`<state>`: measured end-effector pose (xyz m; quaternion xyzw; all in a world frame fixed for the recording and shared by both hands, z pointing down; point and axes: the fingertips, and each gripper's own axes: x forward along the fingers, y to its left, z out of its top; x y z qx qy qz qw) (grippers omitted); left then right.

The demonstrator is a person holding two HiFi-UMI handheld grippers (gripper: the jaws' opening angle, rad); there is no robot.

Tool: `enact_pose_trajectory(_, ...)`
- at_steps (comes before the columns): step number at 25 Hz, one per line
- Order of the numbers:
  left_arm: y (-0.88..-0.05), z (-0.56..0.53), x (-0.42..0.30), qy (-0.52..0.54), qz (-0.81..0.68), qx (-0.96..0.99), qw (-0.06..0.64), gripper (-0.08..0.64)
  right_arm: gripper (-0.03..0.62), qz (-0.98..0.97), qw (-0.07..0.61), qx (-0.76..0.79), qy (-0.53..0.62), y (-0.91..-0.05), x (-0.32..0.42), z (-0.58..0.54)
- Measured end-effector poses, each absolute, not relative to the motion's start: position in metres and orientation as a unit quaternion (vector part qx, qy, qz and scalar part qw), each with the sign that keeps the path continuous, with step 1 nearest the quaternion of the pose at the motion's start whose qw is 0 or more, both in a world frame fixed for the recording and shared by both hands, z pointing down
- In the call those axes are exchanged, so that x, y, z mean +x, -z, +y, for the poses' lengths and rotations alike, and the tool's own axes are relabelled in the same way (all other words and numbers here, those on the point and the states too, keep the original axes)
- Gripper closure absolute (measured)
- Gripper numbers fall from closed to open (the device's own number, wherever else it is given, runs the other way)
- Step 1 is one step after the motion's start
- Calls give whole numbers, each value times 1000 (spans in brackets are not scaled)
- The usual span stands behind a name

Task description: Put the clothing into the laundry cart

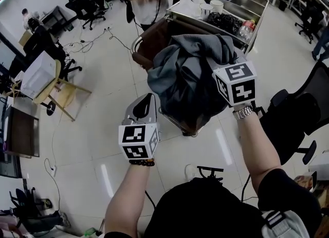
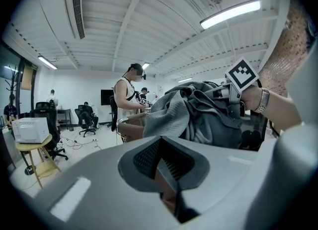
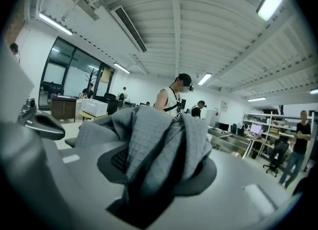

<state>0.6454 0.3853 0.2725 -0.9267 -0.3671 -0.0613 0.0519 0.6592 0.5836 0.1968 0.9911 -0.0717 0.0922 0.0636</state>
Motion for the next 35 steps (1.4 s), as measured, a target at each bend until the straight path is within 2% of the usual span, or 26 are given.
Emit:
enact_pose_trajectory(12, -278, 390, 628, 60, -383, -920, 53, 557, 188, -60, 8, 990, -126, -221, 632, 601)
enact_pose_trajectory(17, -273, 387, 623, 59, -389, -918, 54, 557, 155, -45, -4, 990, -130, -217, 623, 607)
enact_pose_trajectory(20, -273, 385, 617, 59, -389, -918, 56, 557, 114, -40, -15, 993, -112, -207, 611, 607)
enact_pose_trajectory(27, -273, 381, 605, 56, -390, -918, 57, 557, 116, -36, -8, 995, -89, -195, 595, 601)
enact_pose_trajectory(32, -266, 371, 580, 44, -393, -917, 57, 557, 148, -47, 2, 997, -62, -184, 563, 577)
enact_pose_trajectory(35, -263, 361, 566, 40, -396, -916, 54, 557, 240, -51, 11, 998, -41, -178, 544, 555)
